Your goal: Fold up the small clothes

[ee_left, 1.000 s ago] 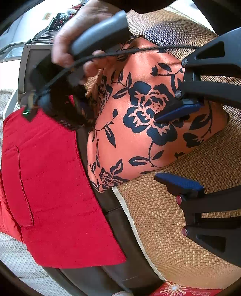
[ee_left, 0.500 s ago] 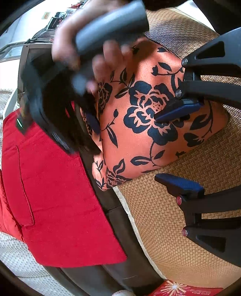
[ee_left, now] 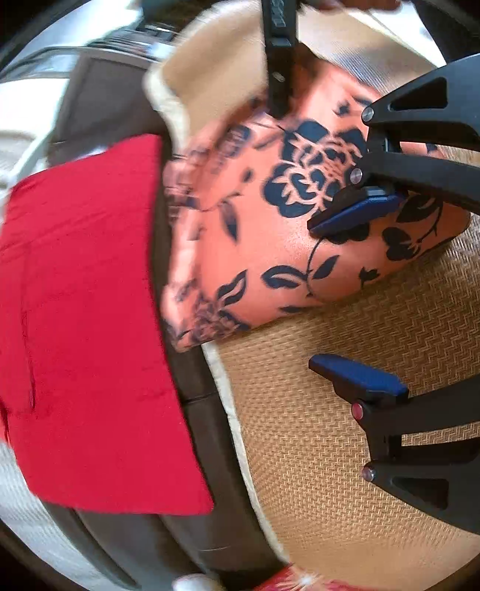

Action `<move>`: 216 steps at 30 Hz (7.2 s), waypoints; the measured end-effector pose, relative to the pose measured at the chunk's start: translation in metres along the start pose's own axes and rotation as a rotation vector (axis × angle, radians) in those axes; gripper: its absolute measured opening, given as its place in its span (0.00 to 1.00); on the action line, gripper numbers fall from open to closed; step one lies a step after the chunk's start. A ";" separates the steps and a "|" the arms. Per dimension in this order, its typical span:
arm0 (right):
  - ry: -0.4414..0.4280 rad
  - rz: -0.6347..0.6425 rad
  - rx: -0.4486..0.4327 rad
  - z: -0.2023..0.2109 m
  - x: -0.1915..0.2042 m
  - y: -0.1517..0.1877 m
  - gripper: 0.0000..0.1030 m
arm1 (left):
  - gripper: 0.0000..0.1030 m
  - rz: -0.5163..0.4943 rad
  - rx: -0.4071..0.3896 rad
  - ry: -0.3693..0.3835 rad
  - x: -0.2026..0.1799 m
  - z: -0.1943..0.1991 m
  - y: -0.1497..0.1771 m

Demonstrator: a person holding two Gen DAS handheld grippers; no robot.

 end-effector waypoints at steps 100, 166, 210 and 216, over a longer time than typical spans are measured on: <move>-0.235 -0.170 -0.067 0.012 -0.018 -0.048 0.67 | 0.76 0.045 -0.045 -0.142 0.025 0.004 -0.028; -0.206 -0.249 -0.120 0.018 -0.061 -0.062 0.67 | 0.82 0.059 -0.020 -0.040 0.016 0.004 -0.037; -0.249 -0.241 -0.097 0.013 0.023 -0.106 0.71 | 0.88 -0.026 -0.006 -0.060 0.021 0.011 -0.023; -0.196 -0.313 -0.118 0.037 -0.036 -0.069 0.72 | 0.88 -0.052 -0.014 -0.095 0.012 0.016 -0.024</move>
Point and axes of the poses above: each gripper's, at about its wrist camera, not at the fingertips, and z roughly against the way its jaws point, x to its left, y to its underside, the point moved 9 cm from there along -z, roughly the way its jaws point, and after that the axes turned 4 degrees about y, right-handed, at the moved point
